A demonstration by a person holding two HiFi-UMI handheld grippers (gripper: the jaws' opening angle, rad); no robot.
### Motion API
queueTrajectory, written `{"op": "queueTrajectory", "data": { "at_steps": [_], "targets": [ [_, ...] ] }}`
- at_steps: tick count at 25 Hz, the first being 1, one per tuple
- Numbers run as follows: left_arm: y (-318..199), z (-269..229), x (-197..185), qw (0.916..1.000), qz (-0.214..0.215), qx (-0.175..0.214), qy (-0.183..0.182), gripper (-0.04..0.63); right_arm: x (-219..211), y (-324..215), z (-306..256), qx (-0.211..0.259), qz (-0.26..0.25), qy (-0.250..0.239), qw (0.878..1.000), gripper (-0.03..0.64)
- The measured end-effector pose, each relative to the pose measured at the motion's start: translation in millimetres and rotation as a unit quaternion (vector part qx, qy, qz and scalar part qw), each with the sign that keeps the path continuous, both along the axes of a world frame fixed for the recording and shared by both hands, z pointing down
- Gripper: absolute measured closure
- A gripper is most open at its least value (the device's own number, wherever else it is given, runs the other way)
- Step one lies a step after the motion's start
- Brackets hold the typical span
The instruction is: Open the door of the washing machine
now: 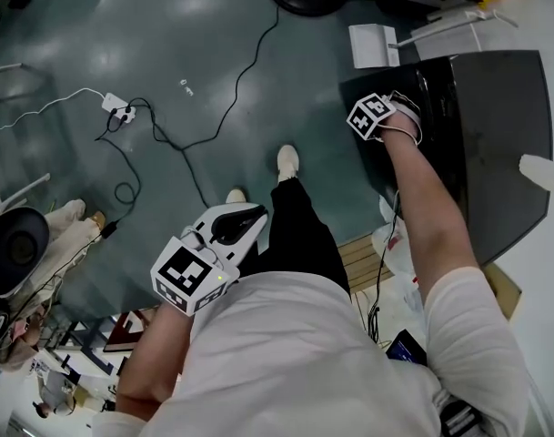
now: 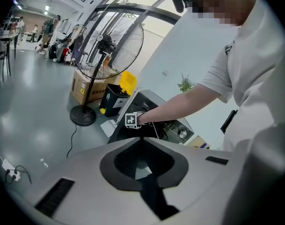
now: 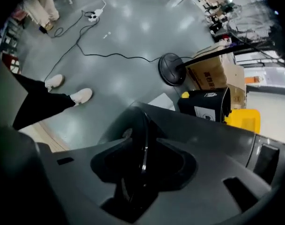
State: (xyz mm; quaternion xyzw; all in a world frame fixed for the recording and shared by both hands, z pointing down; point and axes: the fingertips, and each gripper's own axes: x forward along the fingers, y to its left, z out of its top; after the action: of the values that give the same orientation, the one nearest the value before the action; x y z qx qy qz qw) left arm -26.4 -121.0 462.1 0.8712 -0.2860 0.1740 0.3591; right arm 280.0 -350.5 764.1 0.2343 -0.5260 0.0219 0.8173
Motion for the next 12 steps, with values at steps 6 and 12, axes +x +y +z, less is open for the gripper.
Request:
{"op": "queueTrajectory", "data": {
  "at_steps": [6, 12],
  "targets": [
    [-2.8, 7.3, -6.6, 0.9999, -0.009, -0.008, -0.003, 0.574, -1.1, 4.0, 9.3, -0.028, 0.082, -0.03, 0.996, 0.501],
    [-12.2, 6.9, -2.4, 1.0, -0.008, -0.002, 0.003, 0.574, -4.0, 2.4, 6.6, -0.048, 0.112, -0.047, 0.991, 0.522]
  ]
}}
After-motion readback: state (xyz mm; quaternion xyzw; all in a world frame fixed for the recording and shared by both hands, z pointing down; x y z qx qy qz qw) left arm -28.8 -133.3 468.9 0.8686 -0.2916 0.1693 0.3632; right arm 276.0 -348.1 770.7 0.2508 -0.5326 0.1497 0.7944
